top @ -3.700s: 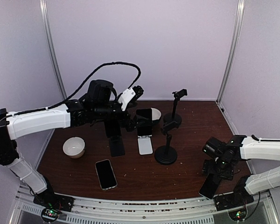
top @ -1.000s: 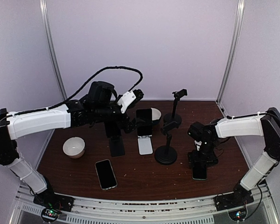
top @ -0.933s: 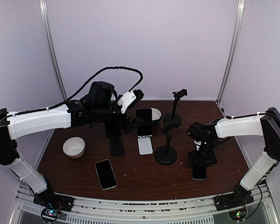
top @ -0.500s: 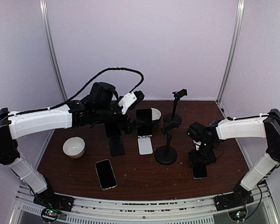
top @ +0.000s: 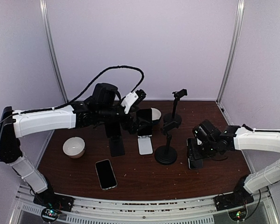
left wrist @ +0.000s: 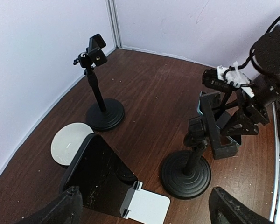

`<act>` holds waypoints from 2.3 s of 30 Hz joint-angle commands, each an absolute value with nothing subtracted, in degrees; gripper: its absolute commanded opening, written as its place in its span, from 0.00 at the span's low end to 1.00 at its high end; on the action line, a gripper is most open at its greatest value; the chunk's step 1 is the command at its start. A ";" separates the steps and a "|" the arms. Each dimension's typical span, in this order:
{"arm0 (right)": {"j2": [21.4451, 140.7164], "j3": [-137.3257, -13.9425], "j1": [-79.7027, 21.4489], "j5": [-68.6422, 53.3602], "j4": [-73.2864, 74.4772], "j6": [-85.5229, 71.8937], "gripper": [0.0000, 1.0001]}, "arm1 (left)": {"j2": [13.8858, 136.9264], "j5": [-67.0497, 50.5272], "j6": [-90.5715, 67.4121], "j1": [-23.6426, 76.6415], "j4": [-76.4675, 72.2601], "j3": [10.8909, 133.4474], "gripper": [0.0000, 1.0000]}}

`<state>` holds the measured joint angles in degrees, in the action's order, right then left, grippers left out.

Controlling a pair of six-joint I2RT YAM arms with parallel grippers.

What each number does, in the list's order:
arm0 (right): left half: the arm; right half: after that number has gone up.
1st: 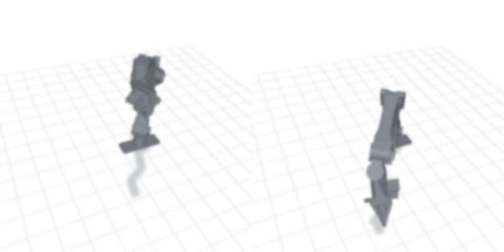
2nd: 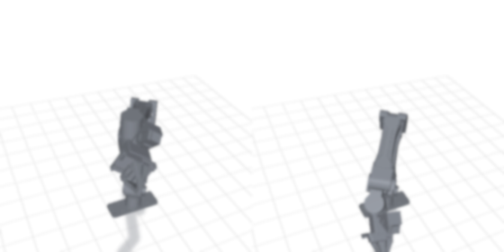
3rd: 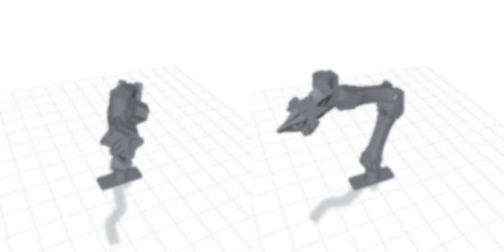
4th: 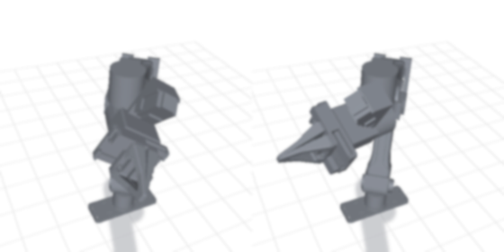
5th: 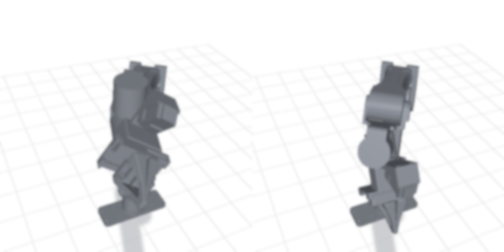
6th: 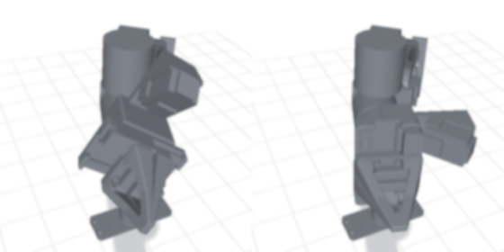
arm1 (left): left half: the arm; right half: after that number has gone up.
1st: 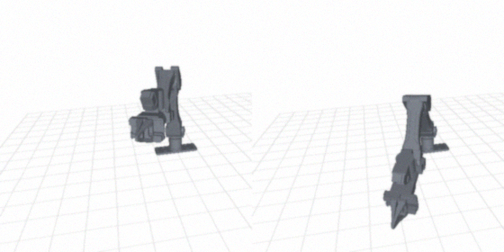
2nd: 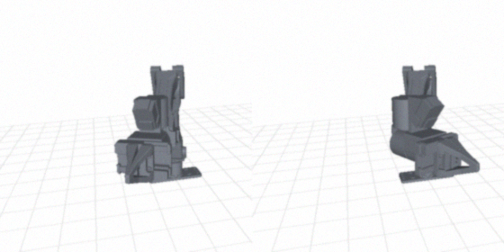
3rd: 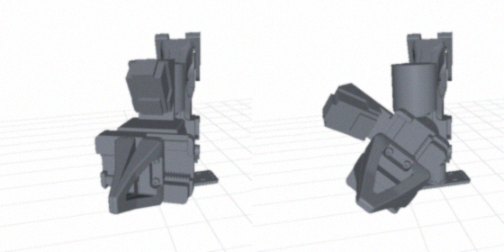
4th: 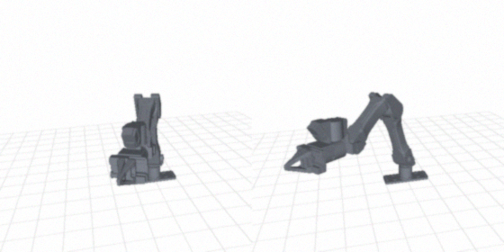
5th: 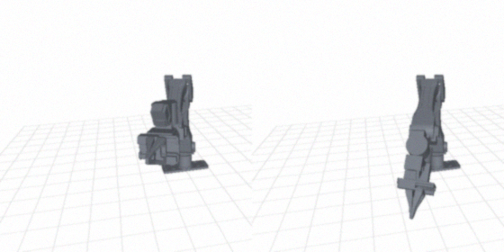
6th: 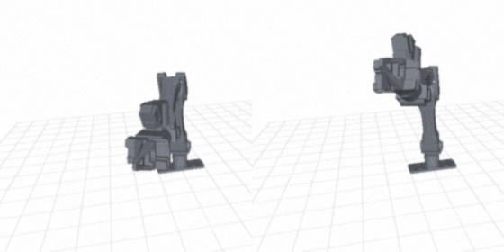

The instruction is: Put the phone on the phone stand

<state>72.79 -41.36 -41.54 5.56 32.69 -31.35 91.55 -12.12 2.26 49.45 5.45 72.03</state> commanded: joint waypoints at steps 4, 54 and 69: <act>59.21 -43.48 -49.99 20.85 23.91 -26.70 0.66 | 94.12 -14.62 -2.48 49.39 1.99 75.46 0.98; 72.77 -48.53 -46.93 20.15 43.33 -36.95 0.61 | 106.51 -19.60 -5.73 55.94 2.49 84.02 0.96; 72.24 -47.39 -46.88 20.07 42.55 -37.70 0.60 | 107.53 -22.91 -5.36 56.78 3.74 84.79 0.56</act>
